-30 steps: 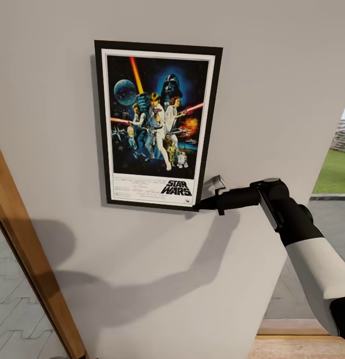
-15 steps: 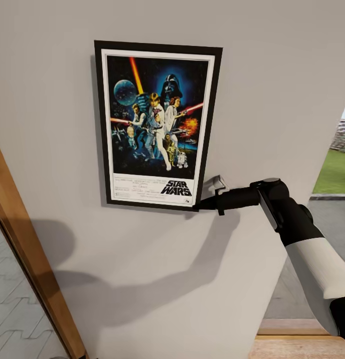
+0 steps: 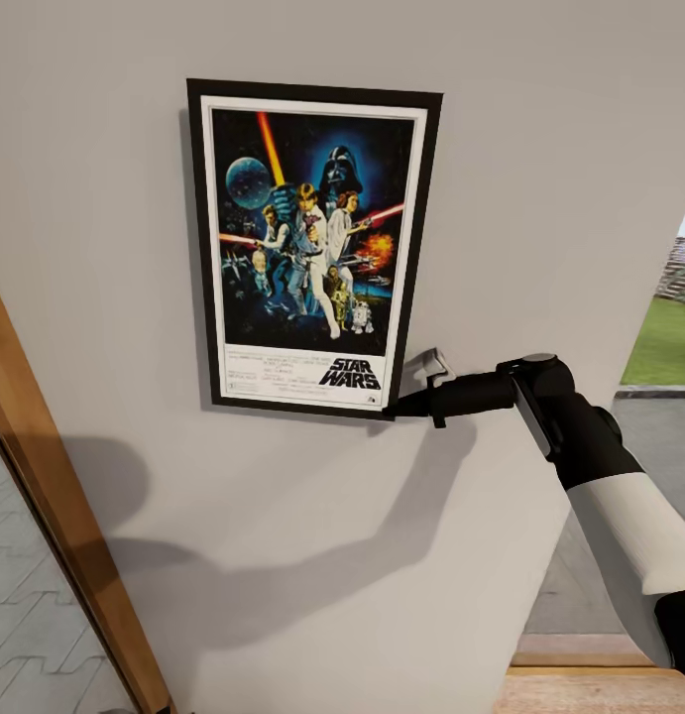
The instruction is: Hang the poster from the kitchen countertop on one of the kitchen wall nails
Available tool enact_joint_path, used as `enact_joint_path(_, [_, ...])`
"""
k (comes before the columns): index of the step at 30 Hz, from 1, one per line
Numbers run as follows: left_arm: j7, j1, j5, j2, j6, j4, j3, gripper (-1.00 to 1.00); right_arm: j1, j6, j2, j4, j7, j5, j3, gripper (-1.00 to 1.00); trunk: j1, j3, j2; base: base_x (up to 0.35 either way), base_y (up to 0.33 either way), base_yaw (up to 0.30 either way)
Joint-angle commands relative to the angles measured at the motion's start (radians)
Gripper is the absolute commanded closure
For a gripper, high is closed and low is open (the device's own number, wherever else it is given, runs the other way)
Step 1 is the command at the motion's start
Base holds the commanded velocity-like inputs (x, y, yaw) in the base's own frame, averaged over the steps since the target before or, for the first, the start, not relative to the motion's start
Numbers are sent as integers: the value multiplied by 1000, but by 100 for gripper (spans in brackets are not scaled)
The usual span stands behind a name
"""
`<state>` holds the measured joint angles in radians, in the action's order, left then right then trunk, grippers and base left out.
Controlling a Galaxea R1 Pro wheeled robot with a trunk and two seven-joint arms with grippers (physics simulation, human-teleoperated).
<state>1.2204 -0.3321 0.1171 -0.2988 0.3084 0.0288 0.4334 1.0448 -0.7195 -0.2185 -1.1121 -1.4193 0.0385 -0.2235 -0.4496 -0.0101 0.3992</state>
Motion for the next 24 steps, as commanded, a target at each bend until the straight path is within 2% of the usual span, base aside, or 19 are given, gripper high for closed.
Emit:
enact_joint_path(1, [2, 0, 10, 0, 5, -1, -9, -100, 1, -12, -1, 0, -1, 4, -2, 100, 0, 0, 1, 0, 0, 0])
enact_joint_path(13, [4, 0, 10, -1, 5, -1, -9, -100, 0, -22, 0, -1, 0, 3, -2, 100, 0, 0, 1, 0, 0, 0])
enact_joint_path(14, [4, 0, 10, -1, 5, -1, -9, -100, 0, -24, 0, -2, 46, 3, -3, 100, 0, 0, 1, 0, 0, 0])
enact_joint_path(24, [4, 0, 10, -1, 5, -1, -9, -100, 0, -26, 0, -2, 57, 3, -2, 100, 0, 0, 1, 0, 0, 0])
